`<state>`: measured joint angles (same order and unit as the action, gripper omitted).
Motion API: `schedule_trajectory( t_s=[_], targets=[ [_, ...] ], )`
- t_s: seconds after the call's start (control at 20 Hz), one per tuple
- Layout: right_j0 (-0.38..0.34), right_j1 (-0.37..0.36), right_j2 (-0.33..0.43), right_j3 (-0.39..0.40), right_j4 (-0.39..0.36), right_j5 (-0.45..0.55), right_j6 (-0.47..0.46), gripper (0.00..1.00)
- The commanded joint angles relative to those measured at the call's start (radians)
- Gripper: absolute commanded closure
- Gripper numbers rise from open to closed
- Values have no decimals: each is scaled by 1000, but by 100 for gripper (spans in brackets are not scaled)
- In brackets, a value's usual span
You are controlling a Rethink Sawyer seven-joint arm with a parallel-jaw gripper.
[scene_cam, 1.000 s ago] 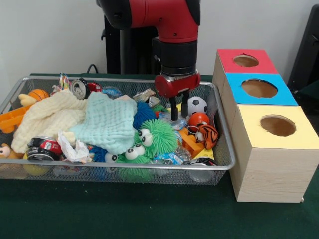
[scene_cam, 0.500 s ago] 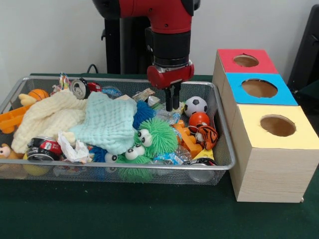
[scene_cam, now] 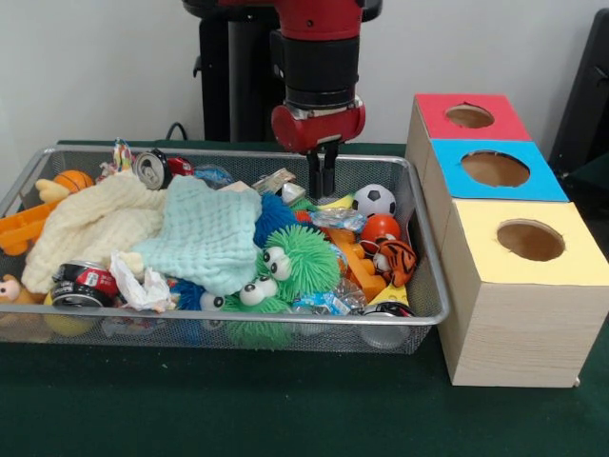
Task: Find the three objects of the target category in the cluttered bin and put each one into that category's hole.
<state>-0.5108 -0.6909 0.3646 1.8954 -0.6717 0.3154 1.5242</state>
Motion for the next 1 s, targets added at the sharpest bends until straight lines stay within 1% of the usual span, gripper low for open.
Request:
schedule_trajectory(
  t_s=[0.05,0.2,0.35,0.5,0.65,0.7,1.0],
  targets=[
    [-4,-3,75,6,17,104,-27,100],
    [-7,-8,78,11,22,108,-28,100],
    [-3,6,65,11,9,86,-14,100],
    [17,37,42,-11,-9,62,9,100],
    [29,40,26,-13,-10,42,35,100],
    [34,40,21,-15,-8,45,39,0],
    [59,52,-11,-25,-9,30,72,0]
  ],
)
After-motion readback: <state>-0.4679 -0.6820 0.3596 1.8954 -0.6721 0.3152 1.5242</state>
